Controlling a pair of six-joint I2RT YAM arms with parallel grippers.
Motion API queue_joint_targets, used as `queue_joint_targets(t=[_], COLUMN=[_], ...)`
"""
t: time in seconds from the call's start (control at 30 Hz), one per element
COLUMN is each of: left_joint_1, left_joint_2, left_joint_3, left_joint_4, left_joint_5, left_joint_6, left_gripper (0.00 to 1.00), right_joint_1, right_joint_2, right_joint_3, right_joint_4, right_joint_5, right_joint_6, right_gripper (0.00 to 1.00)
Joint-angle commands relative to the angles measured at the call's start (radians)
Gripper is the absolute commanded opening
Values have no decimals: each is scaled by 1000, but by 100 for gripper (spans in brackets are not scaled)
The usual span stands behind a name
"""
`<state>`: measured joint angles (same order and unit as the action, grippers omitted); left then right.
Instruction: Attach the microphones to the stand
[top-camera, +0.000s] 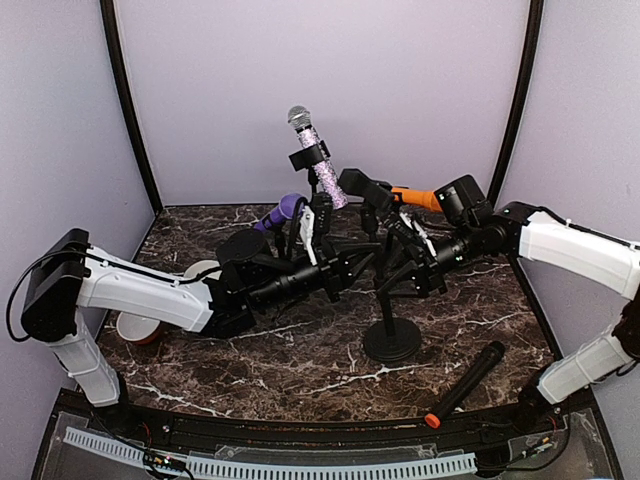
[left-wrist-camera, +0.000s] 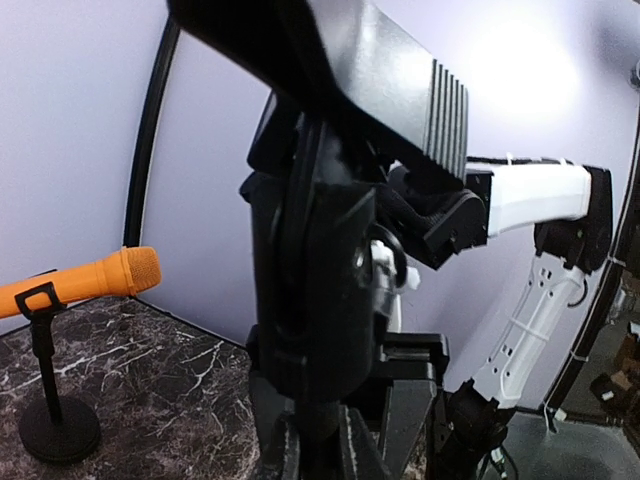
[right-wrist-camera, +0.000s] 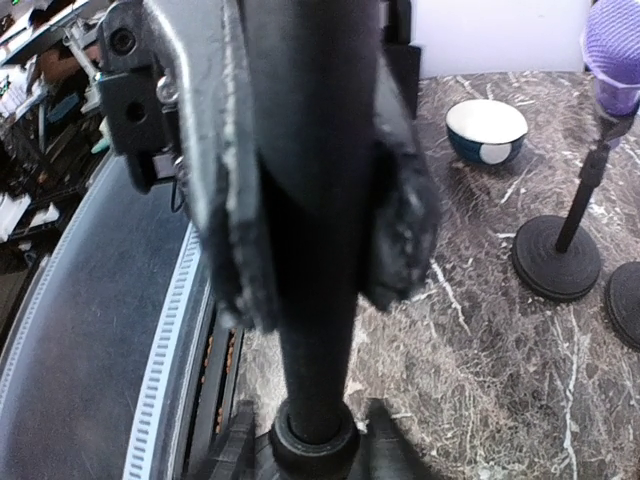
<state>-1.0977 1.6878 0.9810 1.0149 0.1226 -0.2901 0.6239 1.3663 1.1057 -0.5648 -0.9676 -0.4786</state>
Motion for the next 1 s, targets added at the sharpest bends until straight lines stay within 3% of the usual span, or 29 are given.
queue_joint_targets(t=[0.0,0.13,0.33,0.8,0.97], left_joint_1=[36,81,140,195,203], left_joint_2=[11,38,124,276,288], left_joint_3=[0,72,140,261,251], left_joint_4=[133,70,105,29,26], left_joint_5=[142,241,350,476,481], left_joint_6=[111,170,213,343,348], left_gripper=[2,0,0,0,0], right_joint_1=[-8,-101,-243,-262,-260], right_joint_2=[35,22,-84,-343,-407], right_joint_3=[44,64,-18,-244,-292], right_joint_4=[-150,-289,-456,-620,-666], right_joint_5=[19,29,153,694,771], right_joint_6=[-119,-209,-367,-686,-839], right_gripper=[52,61,64,70,79])
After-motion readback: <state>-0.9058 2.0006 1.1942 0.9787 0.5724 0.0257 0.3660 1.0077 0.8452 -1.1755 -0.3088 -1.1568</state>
